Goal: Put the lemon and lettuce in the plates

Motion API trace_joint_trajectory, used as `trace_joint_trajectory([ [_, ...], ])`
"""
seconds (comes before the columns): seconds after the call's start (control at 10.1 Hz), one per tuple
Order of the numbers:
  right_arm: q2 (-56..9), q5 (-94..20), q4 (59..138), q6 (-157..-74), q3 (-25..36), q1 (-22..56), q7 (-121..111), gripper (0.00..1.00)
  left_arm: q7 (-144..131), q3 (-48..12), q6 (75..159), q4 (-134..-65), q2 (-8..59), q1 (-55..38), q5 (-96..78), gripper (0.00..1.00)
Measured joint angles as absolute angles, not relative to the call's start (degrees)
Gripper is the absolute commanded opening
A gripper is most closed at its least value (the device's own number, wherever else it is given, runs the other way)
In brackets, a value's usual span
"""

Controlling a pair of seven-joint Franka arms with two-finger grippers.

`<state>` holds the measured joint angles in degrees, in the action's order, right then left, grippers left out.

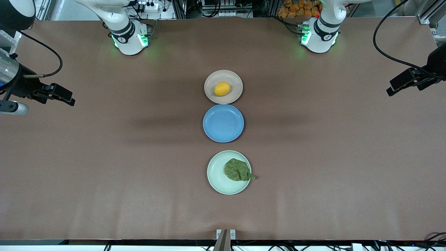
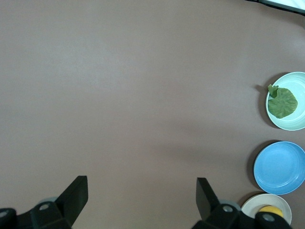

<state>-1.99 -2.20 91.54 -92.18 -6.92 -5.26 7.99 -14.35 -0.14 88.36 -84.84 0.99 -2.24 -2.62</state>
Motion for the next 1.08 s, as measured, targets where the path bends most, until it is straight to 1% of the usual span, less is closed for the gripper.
trace_joint_trajectory([
  [1.08, -2.06, -2.2, 91.66, -92.28, -6.85, -6.11, 7.99, 1.0, -9.38, -0.11, 88.36, -84.8, 1.1, -2.24, -0.78, 1.0],
])
